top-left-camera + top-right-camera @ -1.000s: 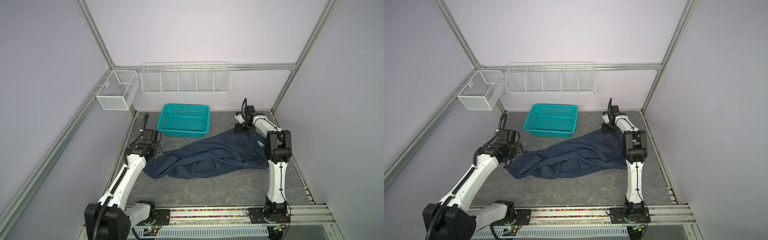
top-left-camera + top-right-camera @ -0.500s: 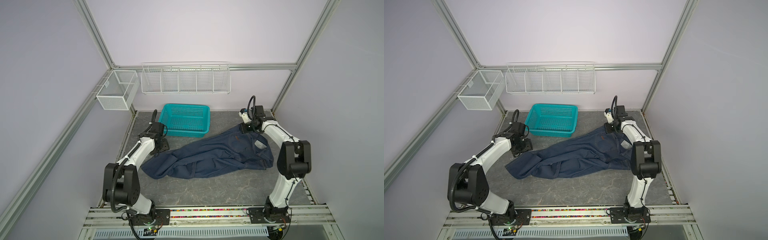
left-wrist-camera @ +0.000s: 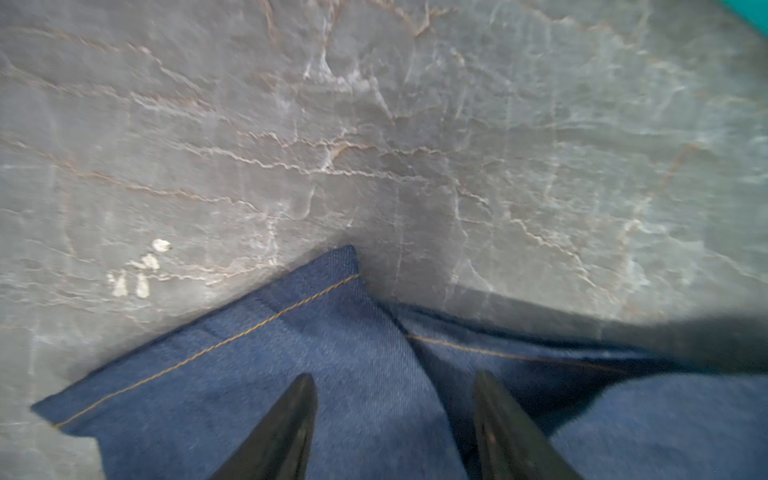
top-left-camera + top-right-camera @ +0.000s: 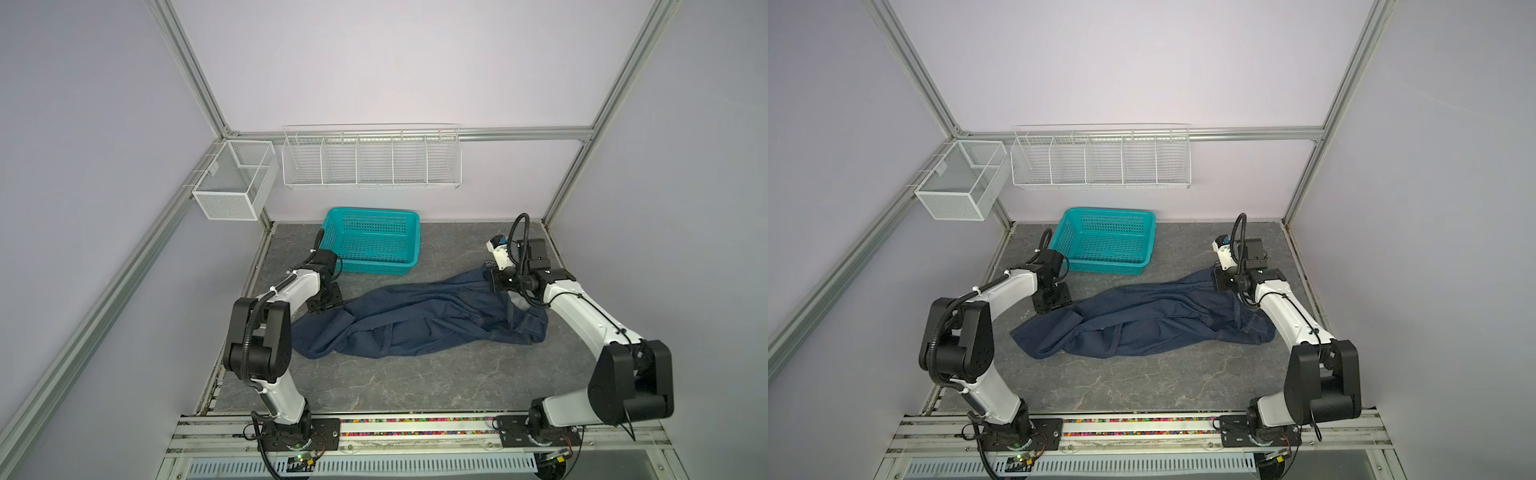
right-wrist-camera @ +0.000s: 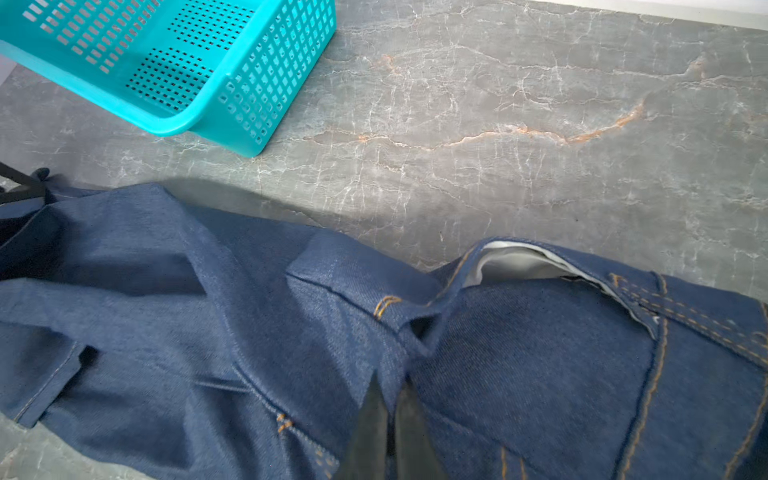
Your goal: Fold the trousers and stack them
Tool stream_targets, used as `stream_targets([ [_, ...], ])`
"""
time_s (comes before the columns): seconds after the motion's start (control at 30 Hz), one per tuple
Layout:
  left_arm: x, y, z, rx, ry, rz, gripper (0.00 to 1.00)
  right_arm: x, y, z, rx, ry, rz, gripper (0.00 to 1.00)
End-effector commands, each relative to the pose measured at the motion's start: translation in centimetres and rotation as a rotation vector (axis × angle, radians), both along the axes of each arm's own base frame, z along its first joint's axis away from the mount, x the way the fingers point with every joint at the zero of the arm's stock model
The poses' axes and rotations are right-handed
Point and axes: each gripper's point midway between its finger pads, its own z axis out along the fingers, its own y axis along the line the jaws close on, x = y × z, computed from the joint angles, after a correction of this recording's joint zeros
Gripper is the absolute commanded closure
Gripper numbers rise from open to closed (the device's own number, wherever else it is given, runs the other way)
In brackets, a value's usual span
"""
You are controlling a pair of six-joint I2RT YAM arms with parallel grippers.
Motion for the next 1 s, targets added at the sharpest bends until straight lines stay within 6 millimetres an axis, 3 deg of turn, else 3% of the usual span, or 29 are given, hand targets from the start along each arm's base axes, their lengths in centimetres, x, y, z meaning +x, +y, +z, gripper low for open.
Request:
stream_targets([
  [0.0,1.8,-0.1,0.2,0.018,-0.028,0.009,0.45,-0.8,0.3,1.2,0.015,-0.036,0.007,0.93],
  [0.27,1.3,0.6,-1.7,0.073,0.034,-0.018,0.73,-2.4,-0.6,1.5,-0.026,-0.032,-0.007,0.93],
  [0.43,1.8,1.0,0.3,0.104,0.004,-0.030,1.00,-3.7,-0.5,1.9,-0.002,-0.007,-0.016,0.93],
  [0.67,0.1,0.5,5.8,0.043,-0.063,-0.025,1.00,-7.7,0.8,0.6,0.167,0.170,-0.092,0.93],
  [0.83,-4.4,-2.3,8.5,-0.030,-0.074,-0.042,1.00,-11.5,2.3,-3.6,0.208,0.327,-0.096,0.93],
  [0.97,-8.6,-5.4,8.3,-0.140,-0.067,-0.058,1.00,-13.8,4.4,-7.0,0.171,0.459,-0.046,0.93],
])
